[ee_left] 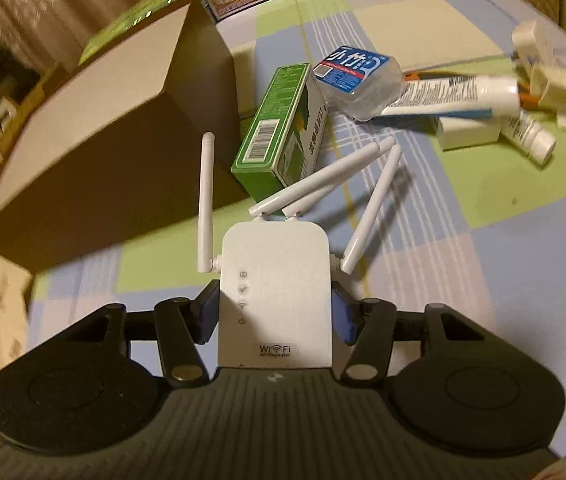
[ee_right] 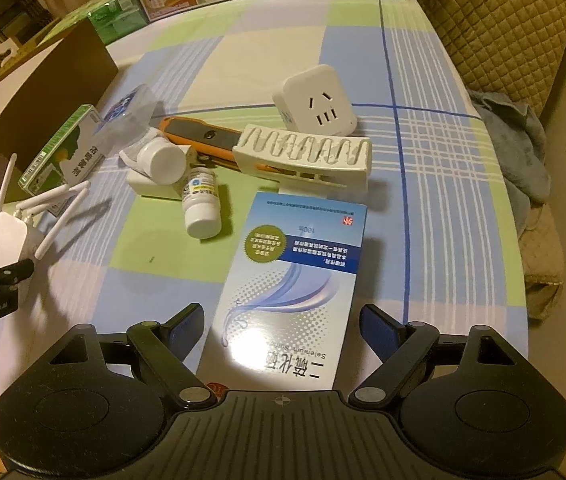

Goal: Organize rigid objects
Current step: 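Lift the repeater and medicine box and carry both toward the brown box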

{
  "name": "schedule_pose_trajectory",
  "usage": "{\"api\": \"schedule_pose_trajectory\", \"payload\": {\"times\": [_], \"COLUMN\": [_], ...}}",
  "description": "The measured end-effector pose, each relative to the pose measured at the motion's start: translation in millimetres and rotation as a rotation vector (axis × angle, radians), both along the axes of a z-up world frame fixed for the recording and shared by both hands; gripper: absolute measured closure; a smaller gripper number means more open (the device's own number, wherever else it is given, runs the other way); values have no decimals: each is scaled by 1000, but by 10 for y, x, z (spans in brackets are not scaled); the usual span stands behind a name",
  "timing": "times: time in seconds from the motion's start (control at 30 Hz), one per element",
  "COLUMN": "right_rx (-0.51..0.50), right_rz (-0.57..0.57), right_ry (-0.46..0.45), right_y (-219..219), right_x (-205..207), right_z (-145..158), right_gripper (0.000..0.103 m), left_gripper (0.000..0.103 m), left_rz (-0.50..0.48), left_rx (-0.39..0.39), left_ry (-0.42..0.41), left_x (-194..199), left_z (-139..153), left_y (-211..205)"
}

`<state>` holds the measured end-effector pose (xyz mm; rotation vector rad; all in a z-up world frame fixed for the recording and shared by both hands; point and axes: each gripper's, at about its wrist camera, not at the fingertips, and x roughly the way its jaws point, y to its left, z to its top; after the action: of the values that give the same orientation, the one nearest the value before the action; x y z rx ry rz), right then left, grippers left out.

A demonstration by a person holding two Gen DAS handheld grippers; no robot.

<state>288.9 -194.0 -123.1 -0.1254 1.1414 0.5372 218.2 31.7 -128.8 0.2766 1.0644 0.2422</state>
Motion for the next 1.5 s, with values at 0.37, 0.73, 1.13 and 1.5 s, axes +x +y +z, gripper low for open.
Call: {"api": "schedule_pose_trajectory", "payload": {"times": [0.37,0.73,1.13,1.5], "right_rx": [-24,-11,57,129], "right_rz": [-25,32,25,67], "right_ry": [1,-7,-1,-31], "right_y": [86,-46,-237,-97], "right_x": [88,-104,-239,-384], "right_z": [-43,-49,8,280], "right_gripper": [33,34,34,35], "left_gripper": [51,50,52,52], "left_rz": [68,159,150,174], "left_rx": [-96,-192,-218,-289], "left_ry": [-38,18,-38,-141], "left_x": [-243,-299,-489,-801], "left_z": [182,75,142,610], "left_y": [9,168,154,307]}}
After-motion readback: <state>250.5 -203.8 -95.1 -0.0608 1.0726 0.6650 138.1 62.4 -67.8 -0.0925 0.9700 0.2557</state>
